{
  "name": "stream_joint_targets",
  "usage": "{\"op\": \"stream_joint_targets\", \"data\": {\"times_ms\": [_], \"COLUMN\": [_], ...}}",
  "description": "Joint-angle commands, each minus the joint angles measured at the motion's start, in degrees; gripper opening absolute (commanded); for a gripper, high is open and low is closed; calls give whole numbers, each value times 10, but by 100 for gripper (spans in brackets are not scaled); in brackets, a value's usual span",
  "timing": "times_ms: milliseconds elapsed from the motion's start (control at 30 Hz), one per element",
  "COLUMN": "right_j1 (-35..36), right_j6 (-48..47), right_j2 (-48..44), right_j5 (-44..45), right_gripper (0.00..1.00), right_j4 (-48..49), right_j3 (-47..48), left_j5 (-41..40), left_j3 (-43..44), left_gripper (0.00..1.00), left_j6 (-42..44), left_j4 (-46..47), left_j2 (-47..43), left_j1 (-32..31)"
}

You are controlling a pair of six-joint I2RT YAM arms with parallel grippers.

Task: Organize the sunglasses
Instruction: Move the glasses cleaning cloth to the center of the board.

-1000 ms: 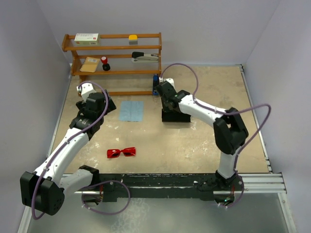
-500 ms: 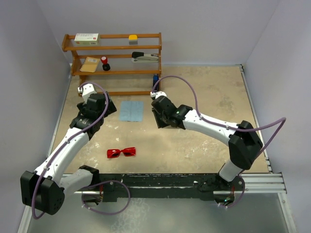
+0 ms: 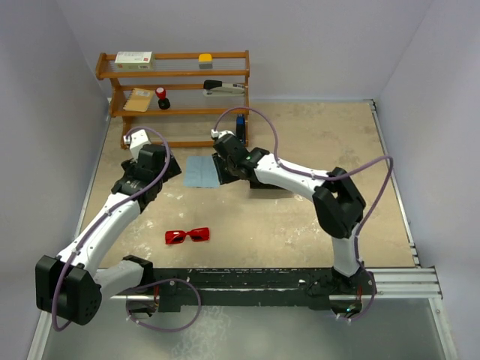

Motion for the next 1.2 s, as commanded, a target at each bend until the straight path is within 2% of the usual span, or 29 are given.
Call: {"op": "stream_joint_targets", "data": {"times_ms": [0, 267, 533, 567, 667, 800, 1167], "right_j1": [-14, -30, -29, -29, -29, -24, -18], "right_j6": [-6, -7, -6, -5, -5, -7, -6], "right_j2": [50, 141, 175, 172, 160, 161, 222], "right_j5": [-20, -38, -39, -35, -23, -33, -65], "right_gripper": [33, 33, 33, 32, 13, 0, 0], "right_j4": [5, 10, 15, 22, 46, 46, 25], "right_j3": [74, 142, 153, 147, 141, 158, 253], "left_j5": [-14, -19, -17, -16, -19, -21, -16], "left_j3": [15, 9, 4, 4, 3, 4, 0], "left_gripper": [95, 95, 95, 95, 95, 94, 93], "left_j6": [-12, -18, -20, -19, -15, -12, -8], "left_j4": [15, 13, 15, 16, 16, 19, 19], "left_j2": [3, -5, -9, -10, -11, -12, -23], "left_j1": [10, 17, 22, 22, 23, 26, 32]}}
